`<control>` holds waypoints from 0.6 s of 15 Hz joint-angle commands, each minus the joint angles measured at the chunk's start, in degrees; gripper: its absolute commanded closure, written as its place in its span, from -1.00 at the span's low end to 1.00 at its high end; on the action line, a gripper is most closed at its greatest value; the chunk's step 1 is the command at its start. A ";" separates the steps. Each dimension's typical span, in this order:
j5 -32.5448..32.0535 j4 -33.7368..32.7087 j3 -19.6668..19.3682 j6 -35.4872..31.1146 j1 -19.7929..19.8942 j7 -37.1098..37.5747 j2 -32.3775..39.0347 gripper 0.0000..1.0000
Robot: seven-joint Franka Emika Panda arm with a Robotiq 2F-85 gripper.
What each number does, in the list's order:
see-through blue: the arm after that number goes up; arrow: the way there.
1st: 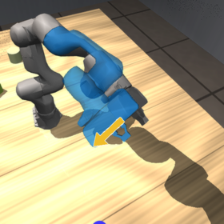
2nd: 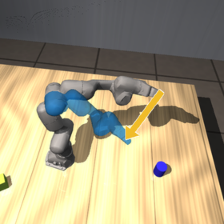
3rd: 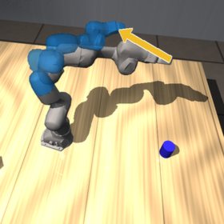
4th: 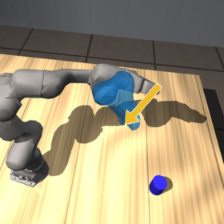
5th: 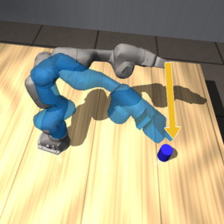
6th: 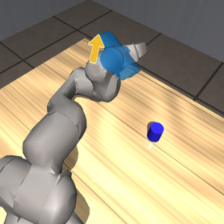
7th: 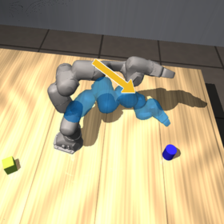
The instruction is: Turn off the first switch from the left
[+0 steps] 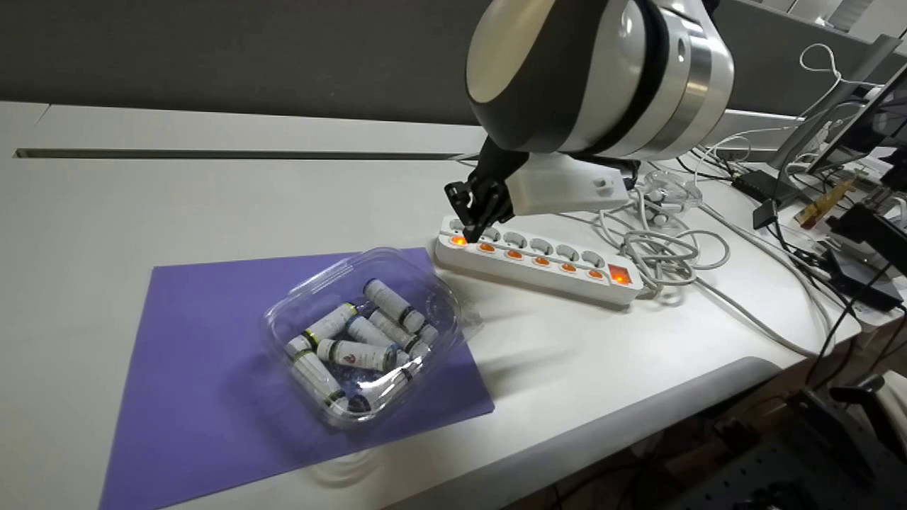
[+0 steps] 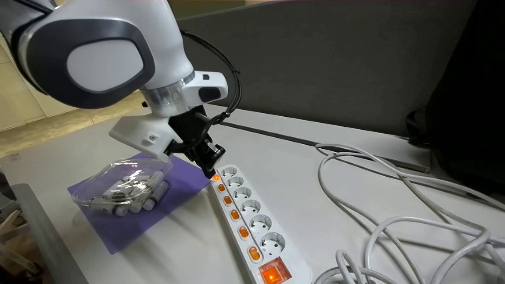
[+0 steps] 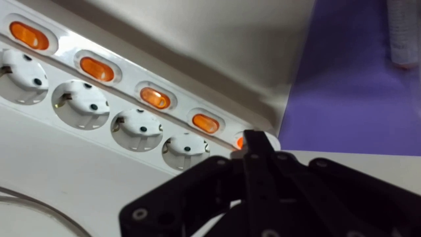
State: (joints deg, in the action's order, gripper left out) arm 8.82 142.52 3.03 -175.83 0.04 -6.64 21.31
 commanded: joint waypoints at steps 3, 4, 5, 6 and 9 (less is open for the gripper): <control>0.59 -2.88 5.73 -3.32 5.51 2.41 3.33 1.00; 0.45 -3.16 6.44 -4.10 6.22 2.60 3.82 1.00; 0.23 -3.41 6.95 -4.68 6.77 2.89 4.30 1.00; -0.05 -3.59 7.07 -5.12 7.02 3.22 4.70 1.00; -0.58 -3.90 6.68 -5.47 7.17 3.85 5.43 1.00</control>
State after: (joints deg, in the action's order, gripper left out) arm 9.08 139.67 9.35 -180.77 6.40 -5.50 25.78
